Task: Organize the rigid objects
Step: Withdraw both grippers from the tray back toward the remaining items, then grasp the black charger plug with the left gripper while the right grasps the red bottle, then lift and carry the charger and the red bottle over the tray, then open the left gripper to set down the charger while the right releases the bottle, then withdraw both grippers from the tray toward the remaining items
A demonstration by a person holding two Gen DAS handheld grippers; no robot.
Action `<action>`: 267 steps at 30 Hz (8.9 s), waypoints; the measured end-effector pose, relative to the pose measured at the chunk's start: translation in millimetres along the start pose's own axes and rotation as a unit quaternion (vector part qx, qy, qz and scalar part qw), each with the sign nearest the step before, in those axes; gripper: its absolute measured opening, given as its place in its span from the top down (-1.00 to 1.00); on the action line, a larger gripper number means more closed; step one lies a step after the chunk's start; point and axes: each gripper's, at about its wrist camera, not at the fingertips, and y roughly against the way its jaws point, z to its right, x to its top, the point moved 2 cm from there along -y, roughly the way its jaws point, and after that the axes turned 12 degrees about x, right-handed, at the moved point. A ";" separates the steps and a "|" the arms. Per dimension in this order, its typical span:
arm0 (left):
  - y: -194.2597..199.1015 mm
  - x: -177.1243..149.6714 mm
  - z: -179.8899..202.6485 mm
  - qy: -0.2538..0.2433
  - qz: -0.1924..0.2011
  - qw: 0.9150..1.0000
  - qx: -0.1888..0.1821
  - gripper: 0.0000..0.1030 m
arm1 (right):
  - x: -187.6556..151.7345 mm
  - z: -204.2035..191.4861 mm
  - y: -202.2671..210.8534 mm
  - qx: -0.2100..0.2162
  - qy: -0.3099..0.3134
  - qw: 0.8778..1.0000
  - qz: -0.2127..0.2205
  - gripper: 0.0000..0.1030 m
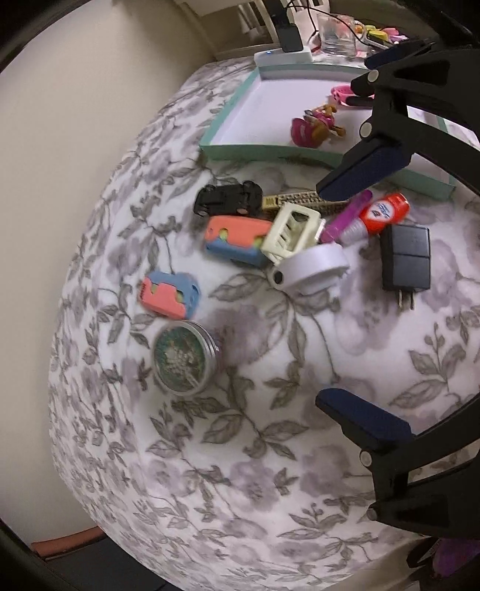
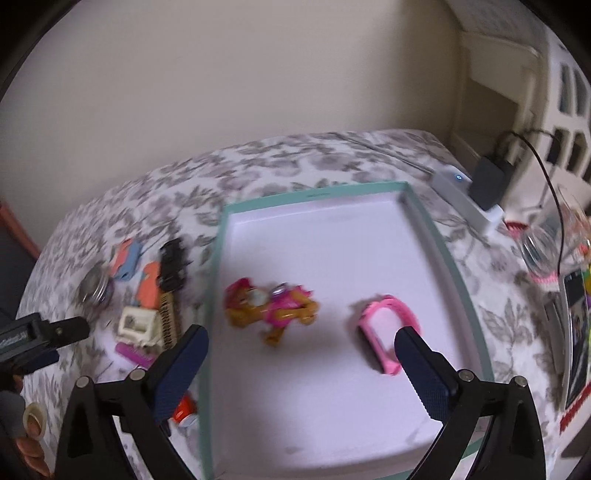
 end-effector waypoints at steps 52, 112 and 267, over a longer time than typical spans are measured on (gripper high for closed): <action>-31.6 -79.0 61.8 -0.147 -0.102 0.984 0.014 -0.34 | -17.4 -28.8 3.0 0.045 -0.017 0.998 -0.036 -0.86; -67.5 -25.4 -44.6 -0.025 -0.121 0.990 0.061 -0.35 | -68.2 -135.1 -90.9 0.033 0.174 0.970 -0.167 0.45; 2.0 11.9 -48.3 0.028 0.043 0.998 0.048 -0.86 | 16.0 -9.5 10.8 0.041 -0.055 0.998 -0.003 -1.00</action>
